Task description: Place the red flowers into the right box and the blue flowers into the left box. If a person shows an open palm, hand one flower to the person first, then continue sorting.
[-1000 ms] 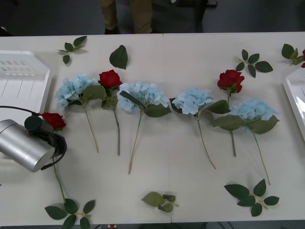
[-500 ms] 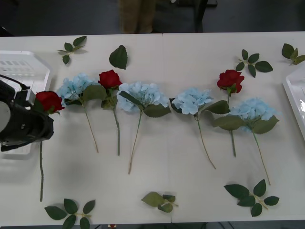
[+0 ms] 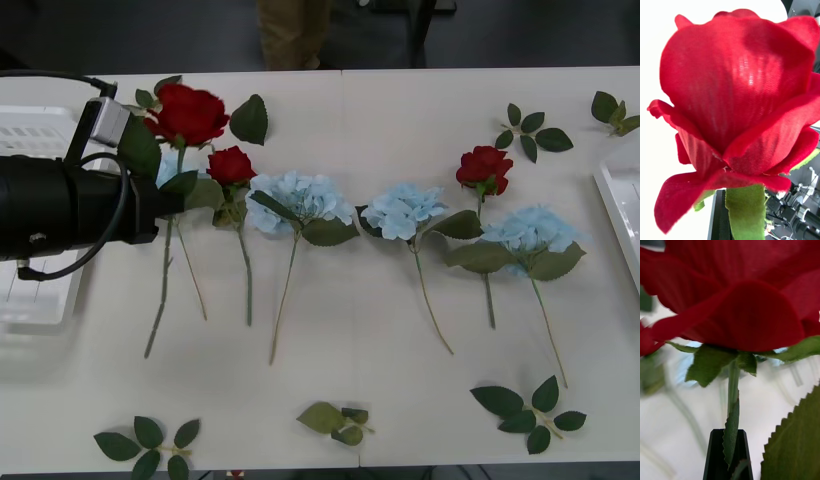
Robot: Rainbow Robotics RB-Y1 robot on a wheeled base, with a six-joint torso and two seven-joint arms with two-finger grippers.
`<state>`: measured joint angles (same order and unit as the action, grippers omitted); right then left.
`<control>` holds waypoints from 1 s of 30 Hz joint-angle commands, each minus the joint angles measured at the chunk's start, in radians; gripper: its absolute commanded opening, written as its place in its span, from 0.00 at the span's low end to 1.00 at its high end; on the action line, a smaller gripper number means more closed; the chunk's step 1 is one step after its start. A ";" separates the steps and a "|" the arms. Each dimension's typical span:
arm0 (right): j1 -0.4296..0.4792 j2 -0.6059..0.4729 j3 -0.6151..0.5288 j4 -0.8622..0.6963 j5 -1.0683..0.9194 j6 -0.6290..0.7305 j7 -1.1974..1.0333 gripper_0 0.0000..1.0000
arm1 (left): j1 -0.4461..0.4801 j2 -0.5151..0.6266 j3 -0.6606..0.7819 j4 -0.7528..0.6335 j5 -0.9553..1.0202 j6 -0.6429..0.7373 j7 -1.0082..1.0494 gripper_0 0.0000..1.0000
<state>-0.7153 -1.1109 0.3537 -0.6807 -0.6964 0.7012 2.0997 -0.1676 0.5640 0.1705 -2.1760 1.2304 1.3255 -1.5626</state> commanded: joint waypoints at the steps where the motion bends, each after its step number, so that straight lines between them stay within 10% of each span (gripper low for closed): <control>1: -0.038 0.036 -0.005 0.007 0.055 -0.014 -0.012 0.00 | -0.036 -0.064 -0.052 -0.019 0.192 -0.192 -0.123 0.00; 9: -0.038 0.060 -0.005 0.015 0.060 -0.012 -0.013 0.00 | -0.081 -0.113 -0.273 -0.018 0.265 -0.489 -0.293 0.00; 12: -0.038 0.060 -0.013 0.015 0.029 -0.012 -0.010 0.52 | -0.150 -0.125 -0.447 0.018 0.253 -0.667 -0.297 0.00; 16: -0.038 0.057 -0.024 0.015 -0.032 0.012 -0.003 0.76 | -0.265 -0.131 -0.603 0.105 0.253 -0.793 -0.300 0.00; 30: -0.032 0.043 -0.205 -0.115 -0.558 0.435 0.260 0.81 | -0.492 -0.236 -0.830 0.351 0.231 -1.026 -0.313 0.00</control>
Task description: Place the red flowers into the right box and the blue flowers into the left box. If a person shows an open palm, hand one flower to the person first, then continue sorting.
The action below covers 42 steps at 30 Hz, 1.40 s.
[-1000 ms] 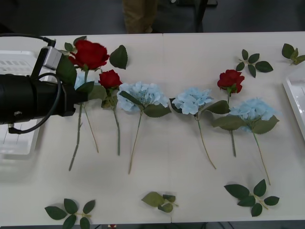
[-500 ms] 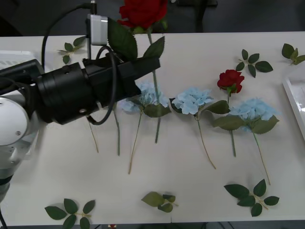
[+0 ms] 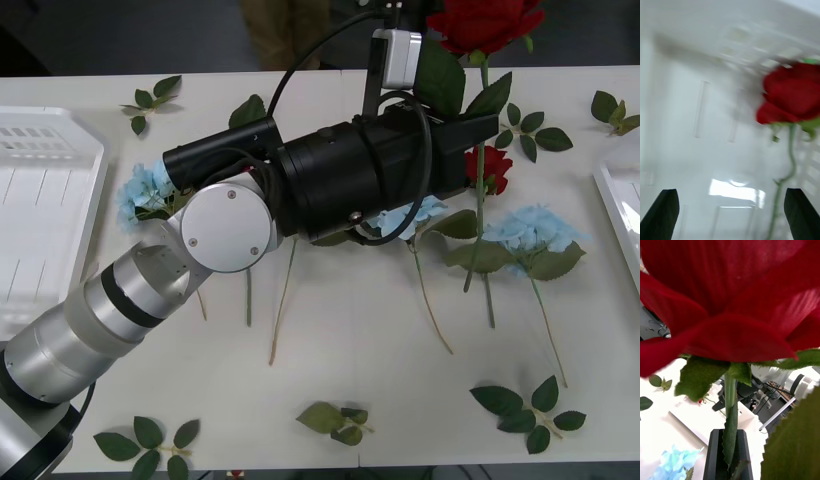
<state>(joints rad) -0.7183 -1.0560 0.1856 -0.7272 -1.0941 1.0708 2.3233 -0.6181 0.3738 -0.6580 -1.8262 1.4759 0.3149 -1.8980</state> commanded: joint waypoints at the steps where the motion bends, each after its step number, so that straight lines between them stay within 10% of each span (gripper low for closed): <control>1: -0.027 -0.015 -0.035 -0.070 -0.256 0.095 0.060 0.81 | -0.041 -0.049 -0.005 0.001 -0.016 -0.016 0.022 0.00; 25: 0.287 0.033 -0.022 -0.063 -1.360 0.584 0.370 0.81 | -0.041 -0.032 -0.011 0.001 0.027 -0.014 0.020 0.00; 42: 0.160 0.418 -0.015 -0.159 -1.455 0.638 0.358 0.81 | -0.040 -0.032 -0.011 0.001 0.027 -0.016 0.019 0.00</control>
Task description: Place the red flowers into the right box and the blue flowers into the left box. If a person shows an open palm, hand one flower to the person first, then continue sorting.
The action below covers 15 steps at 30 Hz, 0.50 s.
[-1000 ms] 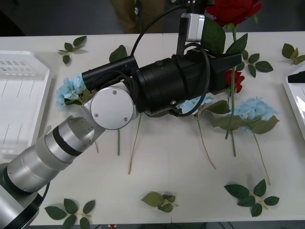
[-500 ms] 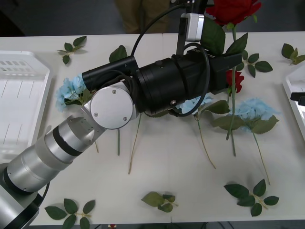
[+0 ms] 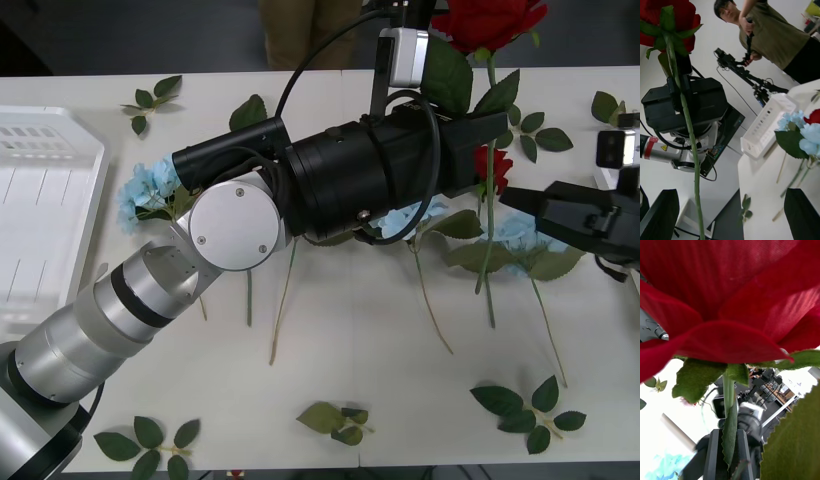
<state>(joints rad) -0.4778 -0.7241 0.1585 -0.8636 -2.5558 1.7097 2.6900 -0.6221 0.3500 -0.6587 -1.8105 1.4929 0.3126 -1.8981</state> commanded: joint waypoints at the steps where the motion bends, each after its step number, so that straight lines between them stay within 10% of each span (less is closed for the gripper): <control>1: -0.090 0.106 0.012 -0.023 0.008 0.004 -0.021 0.81 | -0.036 -0.008 -0.012 -0.015 0.010 -0.014 0.019 0.00; 11: -0.134 0.164 0.019 -0.026 0.037 0.044 -0.102 0.81 | -0.036 -0.005 -0.012 -0.015 0.020 -0.012 0.019 0.00; 13: -0.134 0.170 0.022 -0.034 0.058 0.050 -0.105 0.69 | -0.036 -0.003 -0.012 -0.015 0.020 -0.014 0.019 0.00; 15: -0.134 0.172 0.036 -0.032 0.058 0.053 -0.111 0.37 | -0.034 -0.005 -0.012 -0.015 0.020 -0.014 0.019 0.00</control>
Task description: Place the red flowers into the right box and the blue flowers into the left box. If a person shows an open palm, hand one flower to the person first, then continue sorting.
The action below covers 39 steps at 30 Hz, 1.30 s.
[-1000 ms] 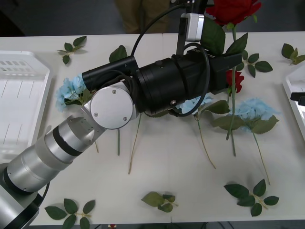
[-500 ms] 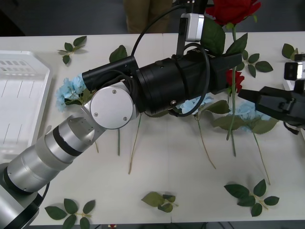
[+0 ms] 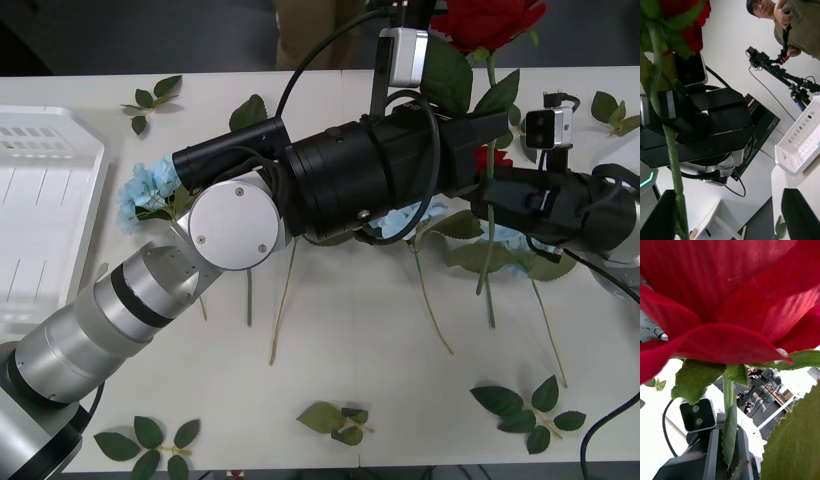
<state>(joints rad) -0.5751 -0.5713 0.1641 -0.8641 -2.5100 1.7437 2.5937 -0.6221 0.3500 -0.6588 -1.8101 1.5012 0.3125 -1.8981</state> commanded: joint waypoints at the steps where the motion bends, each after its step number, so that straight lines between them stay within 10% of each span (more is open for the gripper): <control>1: -0.037 0.018 0.043 -0.033 0.008 0.019 -0.015 0.09 | -0.034 -0.005 -0.012 -0.015 0.011 -0.013 0.019 0.00; 17: -0.037 0.011 0.045 -0.033 -0.033 0.020 -0.032 0.00 | -0.030 -0.003 -0.013 -0.015 0.013 -0.013 0.022 0.00; 18: -0.039 0.011 0.045 -0.033 -0.038 0.020 -0.032 0.00 | -0.025 -0.003 -0.015 -0.015 0.030 -0.013 0.019 0.20; 19: -0.037 0.011 0.045 -0.033 -0.041 0.020 -0.032 0.00 | -0.021 -0.003 -0.015 -0.015 0.040 -0.013 0.019 0.71; 20: -0.039 0.011 0.045 -0.033 -0.044 0.020 -0.032 0.00 | -0.018 0.000 -0.013 -0.015 0.044 -0.015 0.016 1.00; 39: -0.074 -0.114 -0.176 -0.039 0.487 -0.081 -0.150 0.00 | -0.011 0.032 -0.019 -0.017 0.131 -0.016 0.004 1.00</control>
<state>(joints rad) -0.5845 -0.6522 0.0985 -0.8682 -2.1174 1.6715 2.5383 -0.6221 0.3531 -0.6593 -1.8072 1.5877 0.3011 -1.8981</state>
